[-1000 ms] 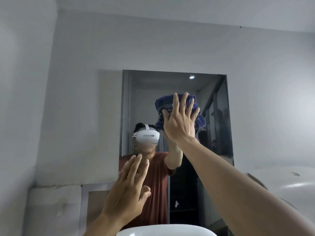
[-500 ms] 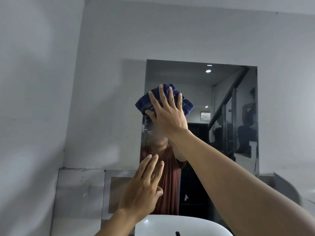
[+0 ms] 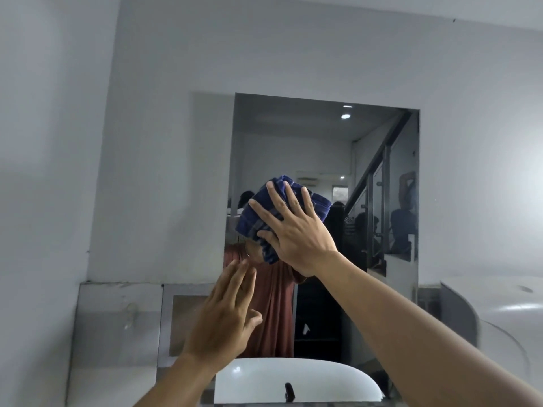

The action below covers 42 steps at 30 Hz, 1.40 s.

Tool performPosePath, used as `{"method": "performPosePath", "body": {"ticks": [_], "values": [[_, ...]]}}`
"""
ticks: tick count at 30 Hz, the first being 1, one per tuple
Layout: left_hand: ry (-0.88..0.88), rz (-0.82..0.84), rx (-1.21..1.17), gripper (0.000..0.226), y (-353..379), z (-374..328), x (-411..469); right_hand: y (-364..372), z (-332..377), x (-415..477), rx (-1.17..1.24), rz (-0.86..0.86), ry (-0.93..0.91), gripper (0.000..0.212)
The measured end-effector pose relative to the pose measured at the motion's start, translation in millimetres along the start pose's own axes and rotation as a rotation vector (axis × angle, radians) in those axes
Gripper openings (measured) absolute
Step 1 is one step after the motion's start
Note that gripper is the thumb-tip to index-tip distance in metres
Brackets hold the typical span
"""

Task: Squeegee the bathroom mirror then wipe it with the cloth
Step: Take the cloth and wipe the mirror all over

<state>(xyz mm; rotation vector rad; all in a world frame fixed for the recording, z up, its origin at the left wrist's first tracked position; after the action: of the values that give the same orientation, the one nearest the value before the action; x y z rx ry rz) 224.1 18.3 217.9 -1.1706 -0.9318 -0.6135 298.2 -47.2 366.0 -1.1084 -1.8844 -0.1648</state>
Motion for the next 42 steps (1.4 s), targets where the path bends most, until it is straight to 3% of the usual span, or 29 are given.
{"method": "performPosePath", "body": {"ticks": [6, 27, 30, 35, 42], "values": [[-0.007, 0.029, 0.025, 0.096, -0.3, -0.8, 1.2, 10.8, -33.2, -19.3, 0.009, 0.027, 0.1, 0.062], [-0.076, 0.06, -0.017, 0.1, 4.7, -9.1, 2.4, 40.4, -197.2, -86.8, 0.188, 0.001, 0.735, 0.061], [-0.045, 0.059, 0.068, 0.083, 8.8, -11.3, 1.0, 46.9, -199.9, -103.6, 0.195, 0.006, 0.783, 0.062], [-0.05, 0.232, 0.202, 0.073, 38.8, 1.0, -14.2, 59.2, -181.1, -129.8, 0.223, 0.017, 0.853, 0.069], [-0.013, 0.051, 0.047, 0.073, 16.3, -20.2, -43.9, 73.1, -148.1, -158.8, 0.225, 0.067, 0.873, 0.075]]}}
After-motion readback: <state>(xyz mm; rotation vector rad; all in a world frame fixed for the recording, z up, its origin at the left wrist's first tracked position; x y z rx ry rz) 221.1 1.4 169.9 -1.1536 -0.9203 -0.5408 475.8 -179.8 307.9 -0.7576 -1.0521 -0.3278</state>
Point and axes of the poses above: each hand's wrist, its own x-axis towards the middle knuckle, its own y-axis out of the palm, z = x × y, the point moved 10 cm from there along x, towards the middle knuckle, and after that the axes turned 12 degrees about -x, right-handed, at the moved point
